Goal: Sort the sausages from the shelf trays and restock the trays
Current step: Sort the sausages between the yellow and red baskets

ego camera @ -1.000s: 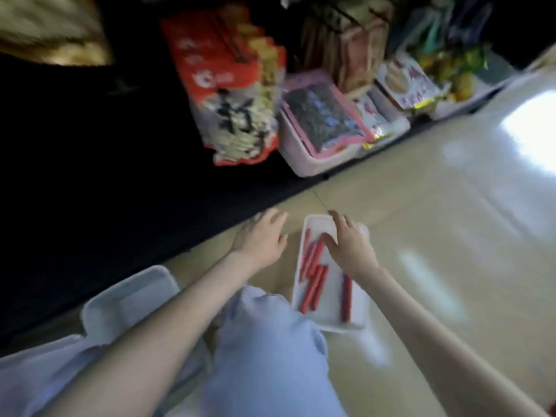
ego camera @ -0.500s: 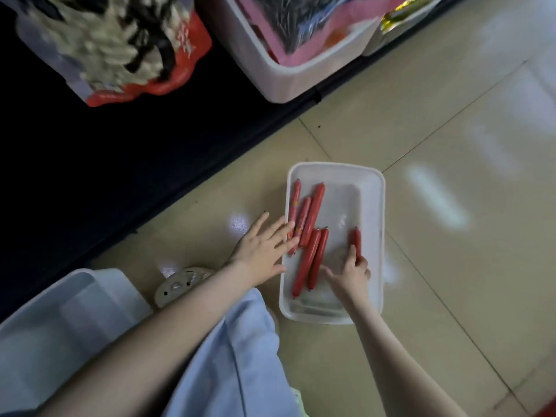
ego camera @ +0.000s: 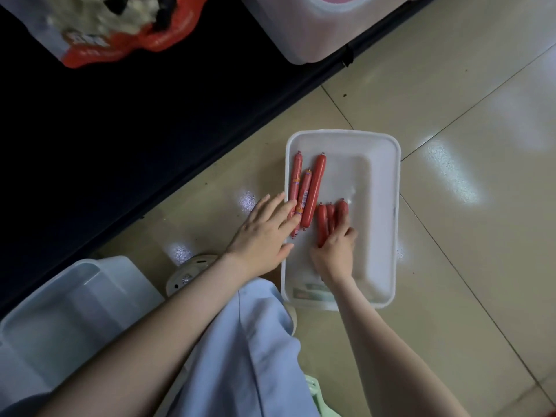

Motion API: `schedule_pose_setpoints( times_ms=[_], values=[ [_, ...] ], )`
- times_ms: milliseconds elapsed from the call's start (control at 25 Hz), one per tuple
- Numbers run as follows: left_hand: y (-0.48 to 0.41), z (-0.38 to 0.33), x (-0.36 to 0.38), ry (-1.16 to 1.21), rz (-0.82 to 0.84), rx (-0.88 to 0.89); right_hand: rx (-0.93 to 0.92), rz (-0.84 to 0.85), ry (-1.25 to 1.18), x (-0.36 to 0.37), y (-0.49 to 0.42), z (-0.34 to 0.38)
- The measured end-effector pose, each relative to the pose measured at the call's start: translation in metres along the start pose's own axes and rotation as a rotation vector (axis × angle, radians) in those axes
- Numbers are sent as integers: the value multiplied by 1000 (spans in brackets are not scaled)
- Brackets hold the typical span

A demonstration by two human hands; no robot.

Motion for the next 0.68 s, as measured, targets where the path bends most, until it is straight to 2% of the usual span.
schedule_pose_setpoints(
  times_ms=[80,160,280,360,400,520,680],
  values=[
    [-4,-2,-10,285,-24,-123,112,23,-167,-21,-1,5],
    [-7,-9,-23,694,49,-364,131,98,-443,-41,4,23],
    [-14,-25,-41,1537,381,-769,33,280,-940,-58,18,67],
    [-18,-30,-52,1859,541,-847,-25,402,-1068,-60,27,95],
    [-19,-29,-58,1913,561,-824,-31,435,-1034,-59,30,106],
    [-18,-17,-74,1962,486,-753,-49,479,-798,-54,30,128],
    [-11,4,-73,1807,395,-737,-223,459,-406,-52,20,120]
  ],
)
Point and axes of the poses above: each hand's wrist, its own y-axis away from the middle knuckle, its own x-axis out of the palm, z = x × y, the point moved 2 cm from there along -y, towards the middle knuckle, and after that the axes turned 7 degrees about -x, right-handed, at the moved point
